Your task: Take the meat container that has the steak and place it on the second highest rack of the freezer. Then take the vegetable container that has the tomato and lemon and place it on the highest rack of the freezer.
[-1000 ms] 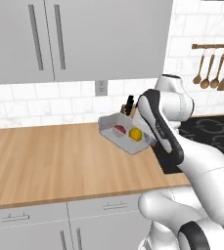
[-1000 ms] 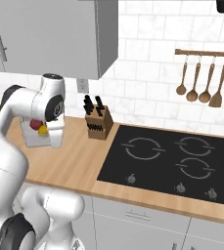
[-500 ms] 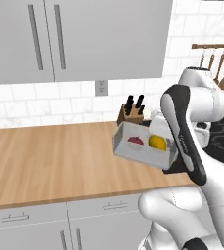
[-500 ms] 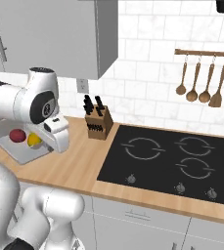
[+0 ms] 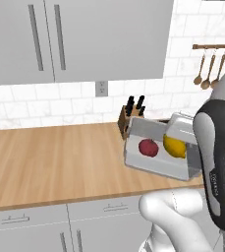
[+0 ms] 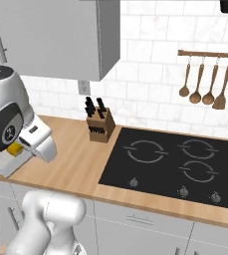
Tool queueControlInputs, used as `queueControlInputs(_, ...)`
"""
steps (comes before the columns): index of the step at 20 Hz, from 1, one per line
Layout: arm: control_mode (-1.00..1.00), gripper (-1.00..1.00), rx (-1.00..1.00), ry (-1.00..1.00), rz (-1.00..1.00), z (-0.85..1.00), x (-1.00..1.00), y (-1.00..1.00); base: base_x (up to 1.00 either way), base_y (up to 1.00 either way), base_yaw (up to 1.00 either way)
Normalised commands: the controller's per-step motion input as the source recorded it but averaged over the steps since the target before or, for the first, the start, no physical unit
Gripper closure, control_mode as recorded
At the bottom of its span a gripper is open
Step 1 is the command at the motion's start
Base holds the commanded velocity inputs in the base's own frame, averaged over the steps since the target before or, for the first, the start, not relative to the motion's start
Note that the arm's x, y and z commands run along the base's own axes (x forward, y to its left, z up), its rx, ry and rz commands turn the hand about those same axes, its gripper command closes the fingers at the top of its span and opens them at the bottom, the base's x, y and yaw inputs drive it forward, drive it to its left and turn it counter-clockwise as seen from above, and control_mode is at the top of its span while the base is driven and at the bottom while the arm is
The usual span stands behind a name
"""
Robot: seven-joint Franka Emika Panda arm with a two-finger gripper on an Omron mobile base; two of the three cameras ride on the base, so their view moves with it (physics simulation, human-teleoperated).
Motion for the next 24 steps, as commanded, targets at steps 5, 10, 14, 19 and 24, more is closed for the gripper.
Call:
queueControlInputs(5,-1.00,1.00,-0.04,-0.11,0.00,0.15,-0.46,0.00,0.00,0.00,0.00)
queueControlInputs(10,1.00,1.00,-0.01,0.00,0.00,0.00,-0.06,0.00,-0.65,0.00,0.00)
queueControlInputs(14,1.00,1.00,0.00,0.00,0.00,0.00,0.00,0.00,-0.77,0.42,0.00)
queueControlInputs(19,1.00,1.00,0.00,0.00,0.00,0.00,0.00,0.00,-0.19,0.83,0.00)
queueControlInputs(24,1.00,1.00,0.00,0.00,0.00,0.00,0.00,0.00,-0.14,1.00,0.00)
